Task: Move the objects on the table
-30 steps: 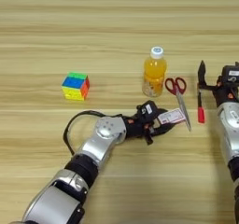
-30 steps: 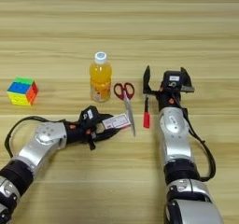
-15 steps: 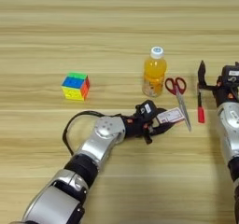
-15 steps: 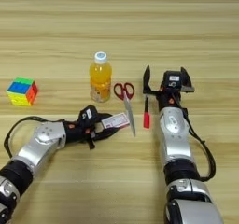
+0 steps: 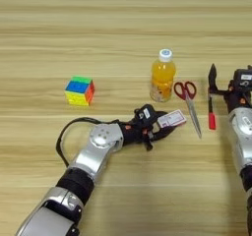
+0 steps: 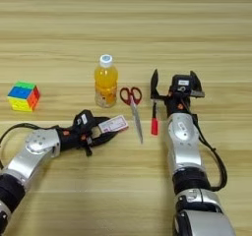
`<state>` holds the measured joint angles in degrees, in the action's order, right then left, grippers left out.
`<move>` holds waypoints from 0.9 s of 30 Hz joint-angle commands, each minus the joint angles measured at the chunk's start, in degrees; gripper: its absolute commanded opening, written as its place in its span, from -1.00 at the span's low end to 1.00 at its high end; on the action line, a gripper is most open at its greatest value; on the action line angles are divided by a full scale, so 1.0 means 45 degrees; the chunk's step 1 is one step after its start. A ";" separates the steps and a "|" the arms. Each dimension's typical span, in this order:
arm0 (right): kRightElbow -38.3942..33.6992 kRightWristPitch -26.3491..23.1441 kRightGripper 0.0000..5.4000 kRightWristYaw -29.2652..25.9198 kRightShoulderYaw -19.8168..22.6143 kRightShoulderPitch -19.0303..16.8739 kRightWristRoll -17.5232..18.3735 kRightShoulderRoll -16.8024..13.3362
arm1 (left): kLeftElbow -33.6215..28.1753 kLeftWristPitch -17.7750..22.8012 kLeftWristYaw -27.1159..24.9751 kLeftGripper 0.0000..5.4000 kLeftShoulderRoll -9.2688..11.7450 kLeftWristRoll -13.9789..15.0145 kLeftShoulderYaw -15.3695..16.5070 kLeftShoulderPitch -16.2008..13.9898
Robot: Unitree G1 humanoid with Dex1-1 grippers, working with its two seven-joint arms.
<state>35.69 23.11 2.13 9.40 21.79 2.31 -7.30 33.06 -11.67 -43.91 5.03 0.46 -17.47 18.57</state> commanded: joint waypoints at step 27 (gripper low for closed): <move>0.0233 -0.0054 1.00 0.0039 0.0026 0.0142 0.0008 0.0008 | -0.1744 0.1006 0.0708 -0.25 0.1602 0.0845 0.2035 -0.1721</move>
<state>36.35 23.11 2.13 9.42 21.81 2.29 -7.20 25.87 -8.04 -41.34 11.13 3.75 -9.31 11.39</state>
